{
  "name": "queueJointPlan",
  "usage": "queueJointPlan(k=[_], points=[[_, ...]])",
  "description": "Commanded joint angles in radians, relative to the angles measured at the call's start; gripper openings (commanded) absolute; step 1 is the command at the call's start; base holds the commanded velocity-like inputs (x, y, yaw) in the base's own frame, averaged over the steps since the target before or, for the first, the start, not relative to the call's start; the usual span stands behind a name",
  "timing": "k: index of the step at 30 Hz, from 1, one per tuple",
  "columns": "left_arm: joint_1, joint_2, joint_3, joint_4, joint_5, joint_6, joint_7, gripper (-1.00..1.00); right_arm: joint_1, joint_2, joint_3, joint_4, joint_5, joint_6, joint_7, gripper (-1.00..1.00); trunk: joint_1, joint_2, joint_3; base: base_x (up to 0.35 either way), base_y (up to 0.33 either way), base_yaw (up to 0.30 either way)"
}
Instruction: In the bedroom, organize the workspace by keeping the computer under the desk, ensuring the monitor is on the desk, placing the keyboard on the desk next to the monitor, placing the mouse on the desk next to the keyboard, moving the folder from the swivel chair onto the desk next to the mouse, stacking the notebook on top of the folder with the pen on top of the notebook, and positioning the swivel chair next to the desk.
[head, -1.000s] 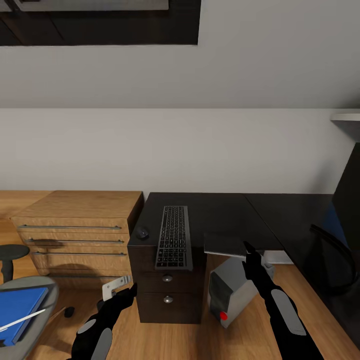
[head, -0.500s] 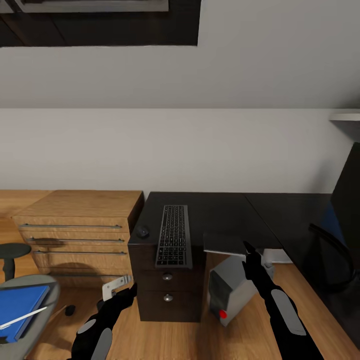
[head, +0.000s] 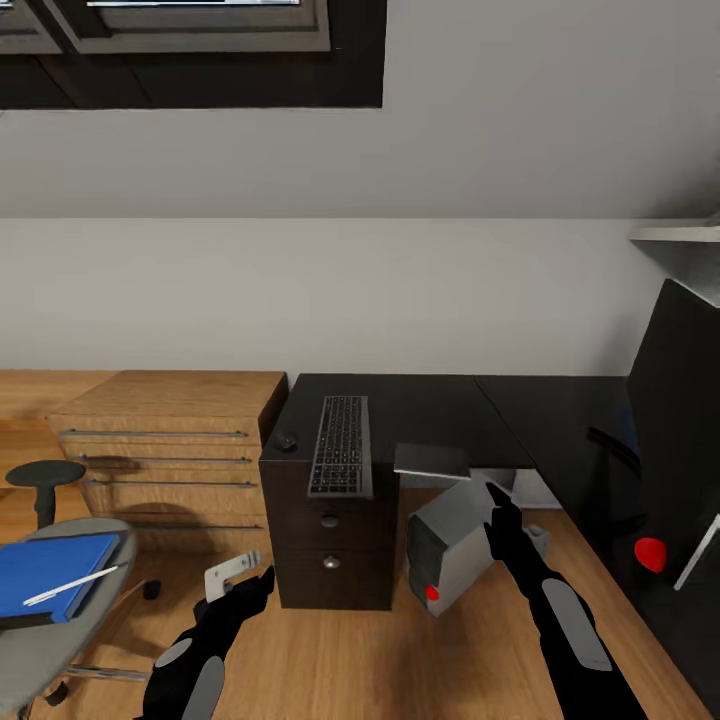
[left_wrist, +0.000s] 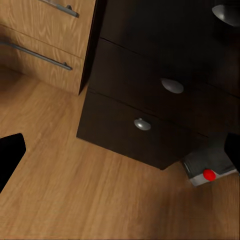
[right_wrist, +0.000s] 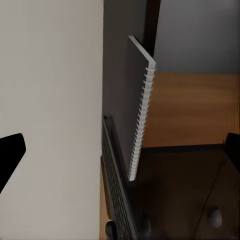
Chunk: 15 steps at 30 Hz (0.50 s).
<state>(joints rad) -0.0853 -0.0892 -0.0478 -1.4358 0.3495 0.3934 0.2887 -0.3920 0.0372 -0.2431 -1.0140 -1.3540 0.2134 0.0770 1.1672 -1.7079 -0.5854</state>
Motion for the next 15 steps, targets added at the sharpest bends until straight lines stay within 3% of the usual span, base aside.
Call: queueJointPlan(k=[1,8,15], points=[[-0.001,0.000,-0.001,-0.001,0.011,0.003,0.009,1.00,-0.001,0.001,-0.004,0.000,-0.006,0.007,0.002,1.00,-0.001,-0.001,-0.001,-0.323,-0.080,0.000],[-0.001,0.000,-0.001,0.009,0.011,0.002,0.009,1.00,-0.001,0.001,0.001,0.016,0.014,0.007,-0.009,1.00,-0.001,-0.001,-0.001,-0.321,-0.088,0.000],[-0.001,0.000,-0.002,0.027,0.011,0.002,0.009,1.00,-0.001,0.001,0.005,0.034,0.105,0.007,-0.041,1.00,-0.001,-0.001,-0.001,-0.182,-0.058,0.000]])
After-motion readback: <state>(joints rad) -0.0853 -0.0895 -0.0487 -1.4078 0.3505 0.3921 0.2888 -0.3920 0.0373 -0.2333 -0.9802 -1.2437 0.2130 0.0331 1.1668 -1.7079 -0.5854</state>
